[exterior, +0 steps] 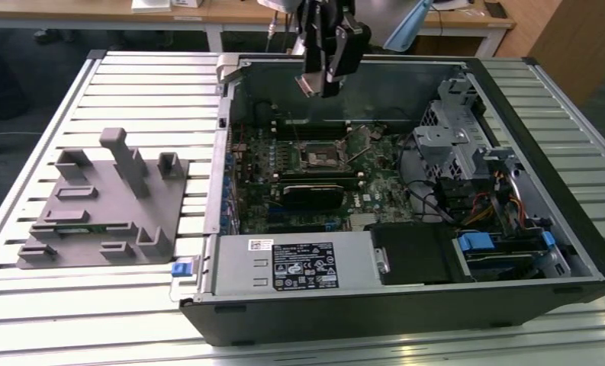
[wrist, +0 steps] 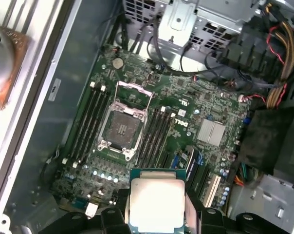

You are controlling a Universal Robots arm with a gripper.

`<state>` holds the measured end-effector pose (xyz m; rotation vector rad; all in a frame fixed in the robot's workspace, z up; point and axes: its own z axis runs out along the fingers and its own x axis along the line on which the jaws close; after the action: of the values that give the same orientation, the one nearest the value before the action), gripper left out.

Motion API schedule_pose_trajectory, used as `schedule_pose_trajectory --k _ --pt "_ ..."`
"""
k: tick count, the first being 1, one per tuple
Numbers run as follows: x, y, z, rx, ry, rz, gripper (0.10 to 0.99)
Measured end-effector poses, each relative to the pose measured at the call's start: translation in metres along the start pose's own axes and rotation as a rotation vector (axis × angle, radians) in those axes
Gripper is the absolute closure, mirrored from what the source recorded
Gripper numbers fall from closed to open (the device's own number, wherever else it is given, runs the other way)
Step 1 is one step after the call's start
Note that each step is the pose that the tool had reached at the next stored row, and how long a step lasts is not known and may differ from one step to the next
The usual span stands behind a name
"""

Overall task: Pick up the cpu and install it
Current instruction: 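Place the cpu into insertion slot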

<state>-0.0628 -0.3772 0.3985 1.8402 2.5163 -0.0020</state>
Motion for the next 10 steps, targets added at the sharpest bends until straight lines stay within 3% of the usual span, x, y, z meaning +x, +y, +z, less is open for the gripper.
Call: schedule_pose_trajectory --k 7,10 --pt "0.0004 0.0001 0.0007 0.002 -0.0037 0.06 0.545" --pt "0.0014 0.0004 0.0013 0.004 -0.0111 0.075 0.545"
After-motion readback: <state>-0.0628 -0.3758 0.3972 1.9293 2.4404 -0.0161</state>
